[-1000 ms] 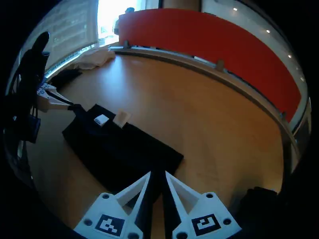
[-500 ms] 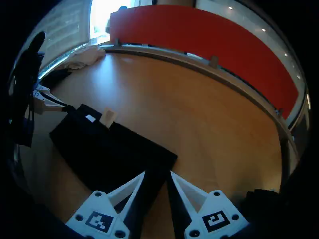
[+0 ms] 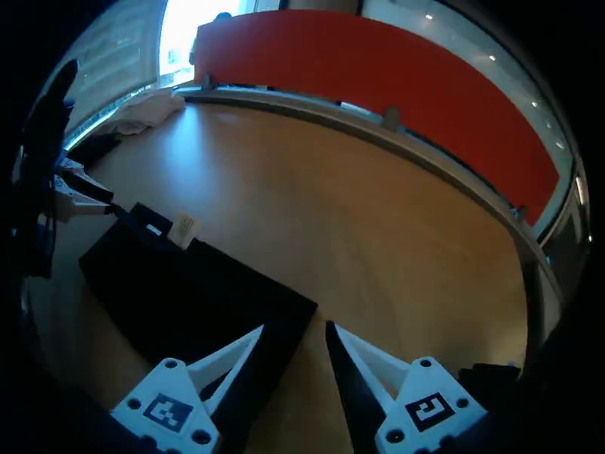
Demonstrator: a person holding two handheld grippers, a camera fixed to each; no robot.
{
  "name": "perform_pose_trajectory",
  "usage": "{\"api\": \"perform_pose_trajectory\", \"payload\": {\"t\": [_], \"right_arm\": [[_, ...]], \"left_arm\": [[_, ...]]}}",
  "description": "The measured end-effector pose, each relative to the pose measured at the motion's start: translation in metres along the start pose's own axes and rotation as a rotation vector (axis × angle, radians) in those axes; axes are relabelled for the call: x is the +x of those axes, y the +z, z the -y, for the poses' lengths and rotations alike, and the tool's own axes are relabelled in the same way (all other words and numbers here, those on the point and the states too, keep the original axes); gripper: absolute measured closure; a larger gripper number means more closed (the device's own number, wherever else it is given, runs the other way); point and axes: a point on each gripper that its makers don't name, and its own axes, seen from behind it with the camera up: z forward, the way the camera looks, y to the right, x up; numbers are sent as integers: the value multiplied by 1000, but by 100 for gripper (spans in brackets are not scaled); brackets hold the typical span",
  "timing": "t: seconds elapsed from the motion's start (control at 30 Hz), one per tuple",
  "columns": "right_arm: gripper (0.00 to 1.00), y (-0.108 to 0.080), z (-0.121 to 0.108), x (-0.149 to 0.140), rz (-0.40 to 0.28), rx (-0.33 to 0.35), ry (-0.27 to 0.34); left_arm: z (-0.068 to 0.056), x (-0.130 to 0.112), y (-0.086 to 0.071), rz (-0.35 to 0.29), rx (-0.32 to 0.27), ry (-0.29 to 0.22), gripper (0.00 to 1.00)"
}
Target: Fold towel
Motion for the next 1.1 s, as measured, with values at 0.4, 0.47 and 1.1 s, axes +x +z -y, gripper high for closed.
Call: {"api": "perform_pose_trajectory", "payload": {"t": [0.4,0.47,1.1], "right_arm": [[13,-7,-1,3,-22,-8,0],[13,-9,-1,2,-21,-6,2],[13,-39,11,-15,-35,-1,21]], "left_arm": [[5,-4,-11,-3,13,0,16],[4,-5,-12,-4,13,-1,15],[-3,-26,-38,-14,22,-20,15]]}}
